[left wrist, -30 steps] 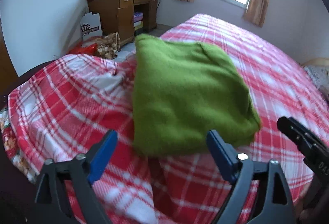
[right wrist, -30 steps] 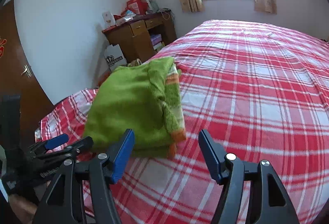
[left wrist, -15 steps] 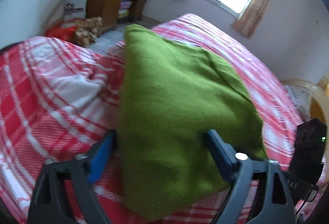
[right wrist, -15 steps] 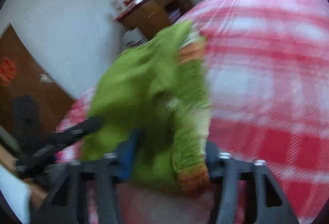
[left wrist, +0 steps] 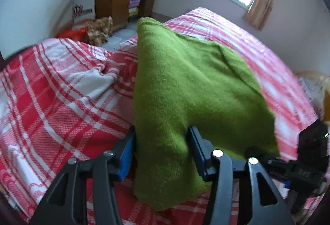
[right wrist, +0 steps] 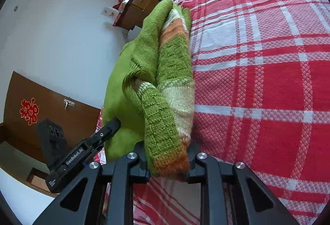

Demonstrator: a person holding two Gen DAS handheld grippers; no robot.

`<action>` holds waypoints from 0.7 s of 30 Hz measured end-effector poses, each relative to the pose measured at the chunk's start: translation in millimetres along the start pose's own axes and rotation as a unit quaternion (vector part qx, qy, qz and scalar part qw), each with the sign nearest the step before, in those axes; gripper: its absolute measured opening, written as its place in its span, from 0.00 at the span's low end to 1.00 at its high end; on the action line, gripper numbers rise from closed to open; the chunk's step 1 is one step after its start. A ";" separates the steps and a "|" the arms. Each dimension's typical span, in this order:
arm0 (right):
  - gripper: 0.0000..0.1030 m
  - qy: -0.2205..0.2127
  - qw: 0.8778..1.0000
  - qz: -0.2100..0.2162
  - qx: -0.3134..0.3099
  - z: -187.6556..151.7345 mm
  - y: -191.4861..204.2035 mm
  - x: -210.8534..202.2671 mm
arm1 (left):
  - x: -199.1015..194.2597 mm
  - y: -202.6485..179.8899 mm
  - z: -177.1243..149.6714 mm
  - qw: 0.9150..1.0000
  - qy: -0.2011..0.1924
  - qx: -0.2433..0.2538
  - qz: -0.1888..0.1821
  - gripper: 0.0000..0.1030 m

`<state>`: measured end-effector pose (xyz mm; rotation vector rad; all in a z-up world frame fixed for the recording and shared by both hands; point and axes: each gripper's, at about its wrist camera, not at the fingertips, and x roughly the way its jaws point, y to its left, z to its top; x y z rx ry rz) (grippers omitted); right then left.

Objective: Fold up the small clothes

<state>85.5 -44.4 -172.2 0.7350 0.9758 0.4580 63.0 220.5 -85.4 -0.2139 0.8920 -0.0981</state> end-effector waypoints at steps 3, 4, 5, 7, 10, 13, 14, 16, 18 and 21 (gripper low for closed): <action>0.32 -0.011 1.000 -0.021 -0.020 -7.3 7.9 -7.4 | -9.9 -4.0 -3.0 0.999 -0.011 0.019 0.029 0.54; 0.34 -0.022 0.998 -0.038 -0.036 -12.0 13.9 -13.3 | -16.5 -7.2 -5.7 0.998 -0.020 0.029 0.043 0.55; 0.35 -0.039 0.996 -0.057 -0.056 -19.2 21.2 -20.8 | -16.5 -6.0 -5.2 0.998 -0.025 0.035 0.055 0.57; 0.37 -0.072 0.989 -0.087 -0.091 -34.8 34.3 -34.8 | -23.7 -8.0 -10.7 0.995 -0.035 0.042 0.081 0.66; 0.52 -0.107 0.977 -0.138 -0.123 -48.3 48.7 -48.4 | -35.4 -8.1 -20.6 0.993 -0.048 0.048 0.096 0.67; 0.53 -0.132 0.964 -0.174 -0.149 -55.7 61.4 -60.7 | -46.6 -11.5 -29.3 0.990 -0.059 0.062 0.116 0.78; 0.53 -0.136 0.961 -0.185 -0.156 -57.6 66.6 -63.8 | -49.6 -15.4 -32.6 0.989 -0.062 0.065 0.121 0.80; 0.54 -0.150 0.951 -0.209 -0.171 -61.8 75.7 -72.8 | -56.8 -18.1 -37.5 0.987 -0.066 0.065 0.130 0.82; 0.58 -0.166 0.941 -0.232 -0.182 -66.6 79.9 -85.6 | -64.6 -21.8 -42.1 0.987 -0.069 0.065 0.130 0.85; 0.66 -0.185 0.920 -0.286 -0.196 -77.3 87.2 -100.0 | -72.5 -31.8 -49.7 0.985 -0.071 0.074 0.141 1.00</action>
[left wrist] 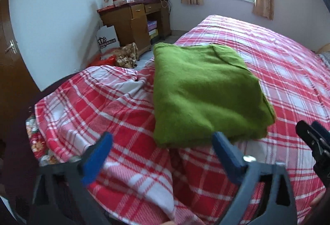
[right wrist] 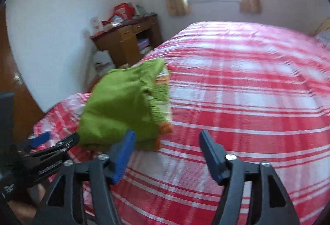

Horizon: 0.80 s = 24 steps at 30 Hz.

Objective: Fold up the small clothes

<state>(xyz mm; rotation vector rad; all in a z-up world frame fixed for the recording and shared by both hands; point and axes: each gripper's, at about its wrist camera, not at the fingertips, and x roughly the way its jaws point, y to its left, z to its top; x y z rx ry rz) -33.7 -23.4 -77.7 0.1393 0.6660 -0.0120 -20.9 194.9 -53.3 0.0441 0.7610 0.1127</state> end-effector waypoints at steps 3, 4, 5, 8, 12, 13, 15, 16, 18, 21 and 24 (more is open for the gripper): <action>0.67 -0.002 1.000 -0.019 -0.004 -3.4 -5.3 -12.0 | -12.2 -12.8 -8.3 1.000 -0.012 0.026 -0.004 1.00; 0.67 -0.003 1.000 -0.017 0.001 -4.2 -8.2 -16.2 | -14.8 -16.8 -11.1 0.999 -0.011 0.033 -0.005 1.00; 0.67 -0.002 1.000 -0.020 0.006 -5.0 -9.6 -18.9 | -16.7 -20.1 -13.0 0.999 -0.009 0.036 -0.004 1.00; 0.67 0.002 1.000 -0.026 0.008 -6.8 -10.0 -29.2 | -19.1 -24.2 -13.5 1.000 0.008 0.023 -0.014 1.00; 0.67 0.002 0.999 -0.044 0.001 -9.6 -7.7 -43.4 | -24.4 -30.8 -16.2 0.999 0.020 0.026 -0.015 1.00; 0.67 0.002 0.999 -0.045 0.001 -9.7 -7.5 -46.1 | -27.5 -31.9 -15.8 0.999 0.017 0.028 -0.006 1.00; 0.67 0.001 0.999 -0.045 0.000 -9.0 -6.0 -52.7 | -35.8 -34.1 -16.4 1.000 0.011 0.026 0.006 1.00; 0.67 -0.002 0.999 -0.042 -0.001 -8.3 -5.6 -57.5 | -40.9 -33.7 -15.3 1.000 0.006 0.023 0.009 1.00; 0.67 -0.012 0.999 -0.041 -0.006 -6.4 -3.6 -67.1 | -54.2 -32.3 -12.6 1.000 -0.011 0.017 0.007 1.00; 0.67 -0.041 0.998 -0.050 -0.021 -1.5 3.2 -86.5 | -76.0 -29.3 -8.1 0.999 -0.047 0.011 0.001 1.00; 0.67 -0.074 0.995 -0.062 -0.036 3.5 11.6 -106.8 | -95.6 -26.5 -3.6 0.997 -0.077 0.008 0.002 1.00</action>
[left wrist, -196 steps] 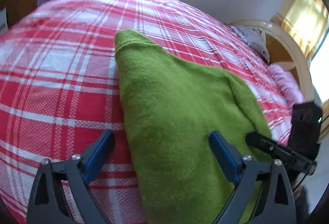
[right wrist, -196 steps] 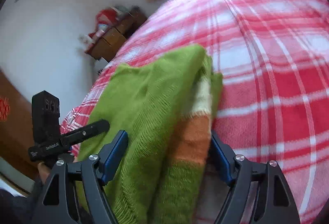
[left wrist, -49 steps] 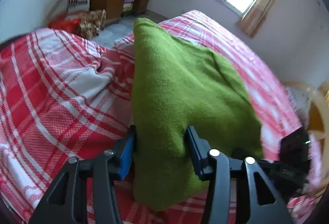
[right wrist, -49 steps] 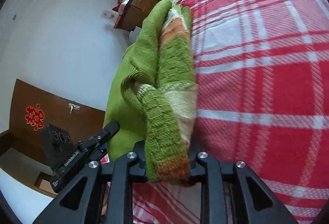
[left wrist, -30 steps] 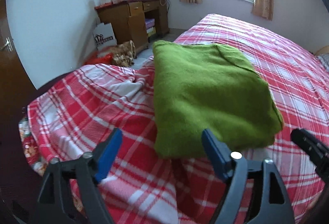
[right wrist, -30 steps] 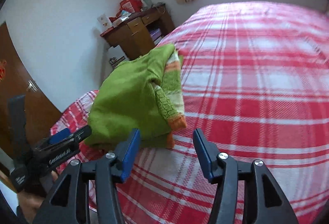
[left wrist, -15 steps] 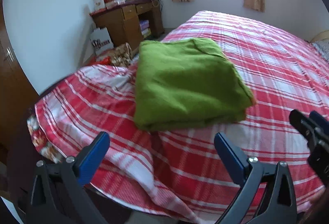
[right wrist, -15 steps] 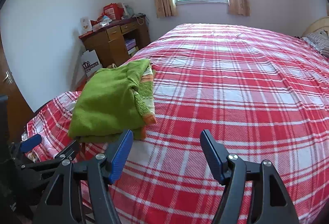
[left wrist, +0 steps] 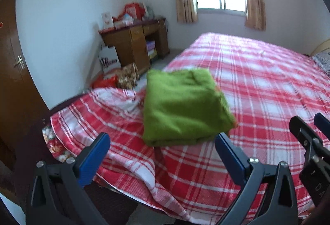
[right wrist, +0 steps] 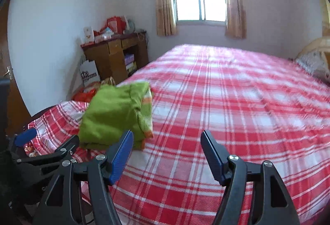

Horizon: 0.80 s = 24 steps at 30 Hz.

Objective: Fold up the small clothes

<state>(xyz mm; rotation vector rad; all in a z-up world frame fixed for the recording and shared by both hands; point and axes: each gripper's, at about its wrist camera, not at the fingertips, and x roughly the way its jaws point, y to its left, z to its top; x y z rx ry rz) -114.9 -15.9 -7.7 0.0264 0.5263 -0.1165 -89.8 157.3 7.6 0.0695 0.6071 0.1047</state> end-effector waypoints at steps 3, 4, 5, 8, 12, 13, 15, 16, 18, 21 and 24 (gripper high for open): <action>0.67 -0.028 1.000 -0.002 -0.006 8.8 3.5 -17.2 | -17.2 1.8 6.6 1.000 -0.031 0.004 0.006 1.00; 0.67 -0.038 0.999 -0.003 -0.007 11.8 4.8 -22.9 | -22.8 2.9 8.6 0.999 -0.042 0.004 0.008 1.00; 0.67 -0.047 0.999 -0.004 -0.009 15.4 5.8 -28.8 | -28.5 4.4 10.4 0.999 -0.053 0.004 0.010 1.00; 0.67 -0.072 0.997 -0.008 -0.012 23.2 8.8 -44.5 | -42.5 9.0 14.7 0.997 -0.079 -0.004 0.014 1.00; 0.68 -0.107 0.994 -0.005 -0.012 31.1 11.5 -66.0 | -54.8 13.9 17.9 0.995 -0.104 -0.013 0.009 1.00; 0.68 -0.113 0.993 -0.006 -0.013 32.6 12.8 -70.3 | -57.6 15.6 18.8 0.994 -0.108 -0.016 0.005 1.00; 0.73 -0.124 0.992 -0.008 -0.016 33.1 14.8 -76.7 | -61.5 16.0 19.5 0.993 -0.113 -0.019 0.002 1.00; 0.74 -0.128 0.992 -0.008 -0.018 32.6 15.9 -79.2 | -63.1 16.3 19.8 0.993 -0.115 -0.020 0.000 1.00; 0.75 -0.134 0.991 -0.010 -0.021 31.2 18.0 -82.3 | -65.6 16.6 20.2 0.993 -0.118 -0.022 -0.002 1.00; 0.75 -0.142 0.990 -0.013 -0.020 30.7 19.3 -86.0 | -68.0 15.5 20.2 0.992 -0.122 -0.023 -0.002 1.00; 0.75 -0.146 0.989 -0.017 -0.018 31.4 20.6 -89.7 | -69.8 13.9 19.3 0.992 -0.124 -0.022 -0.002 1.00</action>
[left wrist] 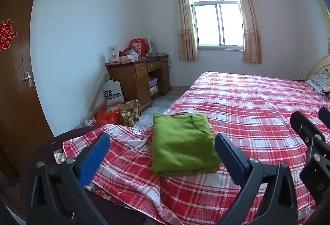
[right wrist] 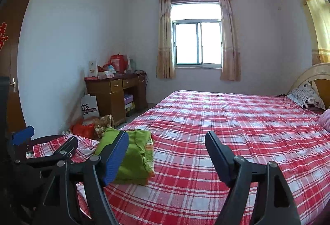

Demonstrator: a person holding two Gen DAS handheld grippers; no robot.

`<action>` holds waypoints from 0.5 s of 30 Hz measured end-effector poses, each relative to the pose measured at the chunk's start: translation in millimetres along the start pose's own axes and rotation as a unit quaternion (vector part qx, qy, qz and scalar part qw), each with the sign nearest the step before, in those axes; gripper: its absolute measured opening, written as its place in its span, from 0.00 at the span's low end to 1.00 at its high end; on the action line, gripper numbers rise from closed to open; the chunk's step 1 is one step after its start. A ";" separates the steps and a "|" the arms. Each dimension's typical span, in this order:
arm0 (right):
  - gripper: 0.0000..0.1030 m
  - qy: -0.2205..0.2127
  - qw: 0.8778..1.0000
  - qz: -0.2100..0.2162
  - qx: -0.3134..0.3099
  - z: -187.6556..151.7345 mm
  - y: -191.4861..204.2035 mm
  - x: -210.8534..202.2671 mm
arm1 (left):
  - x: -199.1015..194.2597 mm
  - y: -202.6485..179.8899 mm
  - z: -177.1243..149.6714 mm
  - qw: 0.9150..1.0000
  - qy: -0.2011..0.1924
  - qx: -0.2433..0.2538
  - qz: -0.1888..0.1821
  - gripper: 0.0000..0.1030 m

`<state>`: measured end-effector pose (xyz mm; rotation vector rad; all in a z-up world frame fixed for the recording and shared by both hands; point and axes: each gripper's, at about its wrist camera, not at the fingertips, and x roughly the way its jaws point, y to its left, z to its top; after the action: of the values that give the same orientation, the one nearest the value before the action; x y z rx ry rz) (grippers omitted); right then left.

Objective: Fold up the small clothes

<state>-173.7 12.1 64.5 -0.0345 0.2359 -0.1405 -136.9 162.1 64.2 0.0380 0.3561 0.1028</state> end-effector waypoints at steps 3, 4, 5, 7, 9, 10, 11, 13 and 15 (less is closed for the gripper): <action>0.75 0.001 1.000 0.000 0.004 0.2 -1.2 0.0 | 0.5 -0.9 0.1 1.000 0.001 0.001 0.000 1.00; 0.75 0.002 1.000 0.001 0.005 -0.4 -0.9 -0.7 | 0.2 -1.0 0.1 1.000 0.002 0.001 0.000 1.00; 0.75 0.003 1.000 0.002 0.007 -0.9 -0.5 -1.0 | 0.2 -1.0 0.1 1.000 0.001 0.001 0.000 1.00; 0.75 0.005 1.000 0.002 0.009 -2.1 -1.4 -1.7 | -0.4 -1.2 0.1 1.000 0.001 0.000 0.003 1.00; 0.75 0.007 1.000 0.002 0.010 -2.6 -3.3 -0.4 | -0.4 -1.5 -0.3 1.000 0.001 0.001 0.003 1.00; 0.75 0.007 1.000 0.002 0.011 -2.9 -3.1 -0.3 | -0.3 -1.6 -0.4 1.000 0.002 0.001 0.003 1.00; 0.75 0.008 1.000 0.002 0.012 -2.8 -3.9 0.1 | 0.0 -1.7 -0.6 1.000 0.004 0.001 0.003 1.00; 0.75 0.009 1.000 0.002 0.015 -2.8 -6.0 0.3 | 0.3 -1.0 -1.1 1.000 0.007 0.000 0.003 1.00; 0.75 0.011 1.000 0.001 0.017 -3.3 -6.9 2.3 | 0.3 -0.8 -1.3 1.000 0.007 0.000 0.002 1.00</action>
<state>-173.2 4.9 61.1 0.0001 0.2557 -0.1429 -137.0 161.4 62.8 0.0379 0.3709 0.1075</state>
